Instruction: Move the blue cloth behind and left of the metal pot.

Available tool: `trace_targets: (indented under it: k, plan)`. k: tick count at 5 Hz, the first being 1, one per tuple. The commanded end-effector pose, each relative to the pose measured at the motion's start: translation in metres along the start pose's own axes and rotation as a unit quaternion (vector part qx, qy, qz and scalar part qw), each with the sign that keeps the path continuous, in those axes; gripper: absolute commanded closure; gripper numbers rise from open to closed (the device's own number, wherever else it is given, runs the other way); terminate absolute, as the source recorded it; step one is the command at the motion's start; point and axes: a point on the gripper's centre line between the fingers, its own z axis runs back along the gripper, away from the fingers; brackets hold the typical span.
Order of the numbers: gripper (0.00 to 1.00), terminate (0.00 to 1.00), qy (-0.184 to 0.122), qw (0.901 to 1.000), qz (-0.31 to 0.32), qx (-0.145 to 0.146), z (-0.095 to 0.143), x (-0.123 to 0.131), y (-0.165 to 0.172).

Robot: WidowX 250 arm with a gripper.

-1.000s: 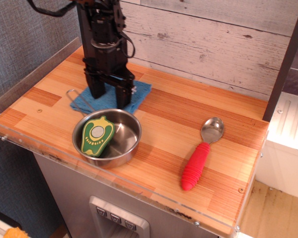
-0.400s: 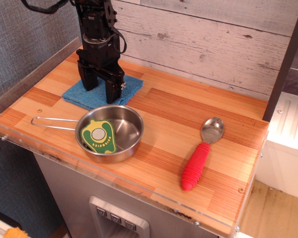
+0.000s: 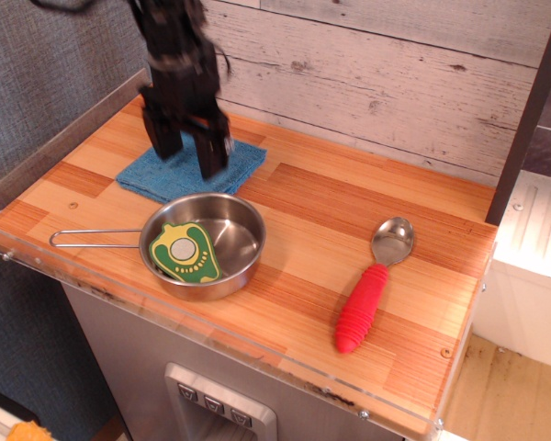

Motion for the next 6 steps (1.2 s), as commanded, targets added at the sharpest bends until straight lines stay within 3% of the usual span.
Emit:
trace_targets:
  k: [1, 4, 5, 6]
  plan:
    - [0.00, 0.00, -0.054, 0.9981, 0.023, 0.014, 0.072, -0.007, 0.016]
    - [0.00, 0.00, -0.004, 0.9977, 0.061, 0.030, 0.066, -0.035, -0.019]
    - [0.00, 0.00, -0.004, 0.9977, 0.061, 0.030, 0.066, -0.035, -0.019]
    - [0.00, 1.00, -0.004, 0.9977, 0.061, 0.030, 0.066, -0.035, -0.019]
